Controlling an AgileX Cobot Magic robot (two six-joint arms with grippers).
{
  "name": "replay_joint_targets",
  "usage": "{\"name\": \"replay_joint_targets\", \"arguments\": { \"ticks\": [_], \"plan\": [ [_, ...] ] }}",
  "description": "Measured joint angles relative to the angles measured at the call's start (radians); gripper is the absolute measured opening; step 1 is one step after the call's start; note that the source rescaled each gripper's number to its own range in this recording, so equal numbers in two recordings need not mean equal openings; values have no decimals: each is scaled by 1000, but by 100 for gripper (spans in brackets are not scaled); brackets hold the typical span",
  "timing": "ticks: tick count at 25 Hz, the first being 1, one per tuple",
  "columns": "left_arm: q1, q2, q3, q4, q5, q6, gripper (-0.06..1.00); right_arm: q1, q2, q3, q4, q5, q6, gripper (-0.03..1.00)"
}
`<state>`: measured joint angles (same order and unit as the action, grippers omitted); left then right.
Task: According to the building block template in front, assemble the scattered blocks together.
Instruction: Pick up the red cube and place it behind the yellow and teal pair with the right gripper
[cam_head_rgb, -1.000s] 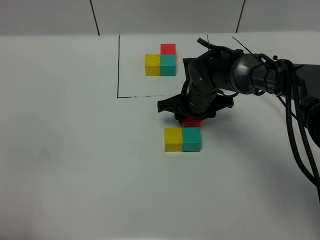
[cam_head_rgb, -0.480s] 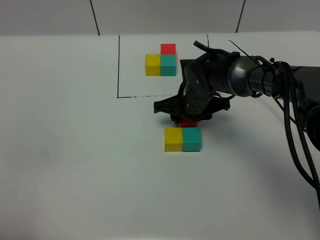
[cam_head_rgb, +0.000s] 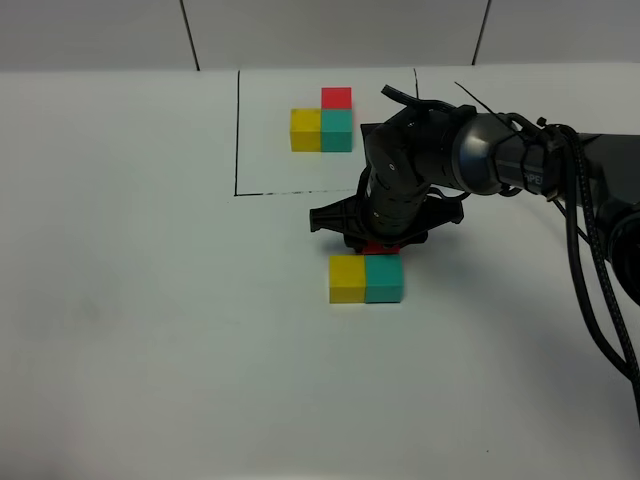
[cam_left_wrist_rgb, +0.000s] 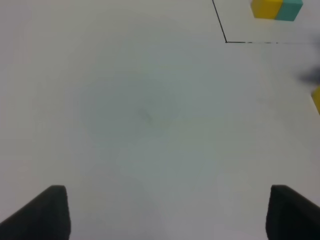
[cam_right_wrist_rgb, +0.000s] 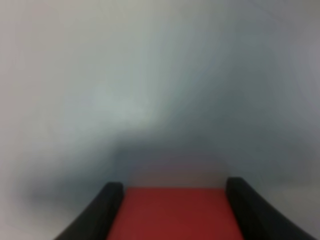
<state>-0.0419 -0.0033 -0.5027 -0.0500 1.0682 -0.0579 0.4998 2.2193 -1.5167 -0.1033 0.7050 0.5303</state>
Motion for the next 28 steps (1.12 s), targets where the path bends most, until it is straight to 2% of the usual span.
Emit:
{"name": "replay_joint_targets", "arguments": {
  "ticks": [28],
  "plan": [
    [0,0,0,0,0,-1,88,3,-1,0,0,3,4,2]
  ]
}}
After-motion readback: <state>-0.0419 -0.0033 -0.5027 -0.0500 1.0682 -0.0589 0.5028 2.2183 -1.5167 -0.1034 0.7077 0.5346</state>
